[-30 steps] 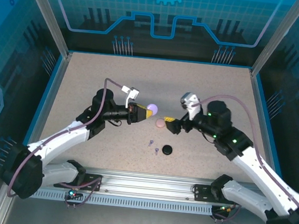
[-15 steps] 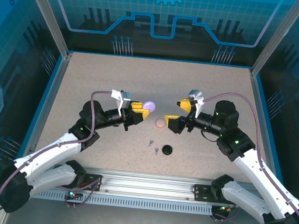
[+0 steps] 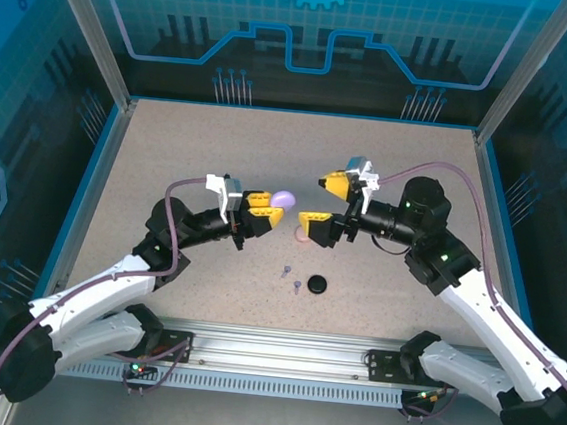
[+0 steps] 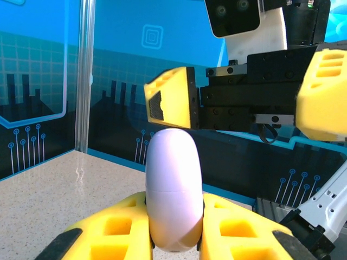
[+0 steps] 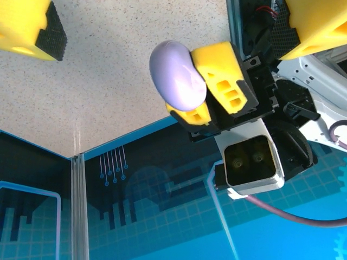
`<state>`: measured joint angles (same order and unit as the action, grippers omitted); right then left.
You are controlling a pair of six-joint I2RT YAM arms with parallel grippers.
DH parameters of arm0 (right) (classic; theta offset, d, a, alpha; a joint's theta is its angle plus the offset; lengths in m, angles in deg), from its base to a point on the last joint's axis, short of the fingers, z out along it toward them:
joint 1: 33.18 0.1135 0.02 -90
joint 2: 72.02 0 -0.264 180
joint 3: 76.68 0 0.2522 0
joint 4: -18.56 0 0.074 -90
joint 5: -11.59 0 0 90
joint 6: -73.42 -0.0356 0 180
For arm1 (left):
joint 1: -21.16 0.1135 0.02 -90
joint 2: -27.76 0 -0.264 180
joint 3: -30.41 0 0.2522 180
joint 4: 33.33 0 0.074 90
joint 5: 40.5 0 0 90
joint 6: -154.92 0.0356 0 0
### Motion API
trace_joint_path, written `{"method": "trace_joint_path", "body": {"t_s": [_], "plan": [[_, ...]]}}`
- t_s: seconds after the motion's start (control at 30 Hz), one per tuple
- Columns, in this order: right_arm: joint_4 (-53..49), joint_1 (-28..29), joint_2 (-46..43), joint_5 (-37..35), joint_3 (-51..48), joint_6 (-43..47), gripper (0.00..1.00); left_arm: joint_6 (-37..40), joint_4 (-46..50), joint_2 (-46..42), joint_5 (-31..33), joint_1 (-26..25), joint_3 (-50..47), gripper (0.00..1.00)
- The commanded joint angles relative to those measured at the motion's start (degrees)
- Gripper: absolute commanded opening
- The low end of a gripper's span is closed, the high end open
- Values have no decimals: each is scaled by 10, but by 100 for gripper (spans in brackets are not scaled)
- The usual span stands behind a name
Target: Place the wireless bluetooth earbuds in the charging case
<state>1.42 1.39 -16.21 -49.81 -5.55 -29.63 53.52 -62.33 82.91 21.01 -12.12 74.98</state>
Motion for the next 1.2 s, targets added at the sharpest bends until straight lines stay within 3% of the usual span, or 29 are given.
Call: {"method": "trace_joint_path", "body": {"t_s": [0.0, 0.77, 1.17], "plan": [[7, 8, 20, 7, 31, 21, 100, 17, -26, -7, -4, -5, 12, 12], [-11, 15, 92, -32, 61, 30, 86, 11, -12, -11, -13, -5, 18, 12], [-21, 10, 110, -61, 79, 26, 85, 12, -5, -16, -15, -6, 17, 13]]}}
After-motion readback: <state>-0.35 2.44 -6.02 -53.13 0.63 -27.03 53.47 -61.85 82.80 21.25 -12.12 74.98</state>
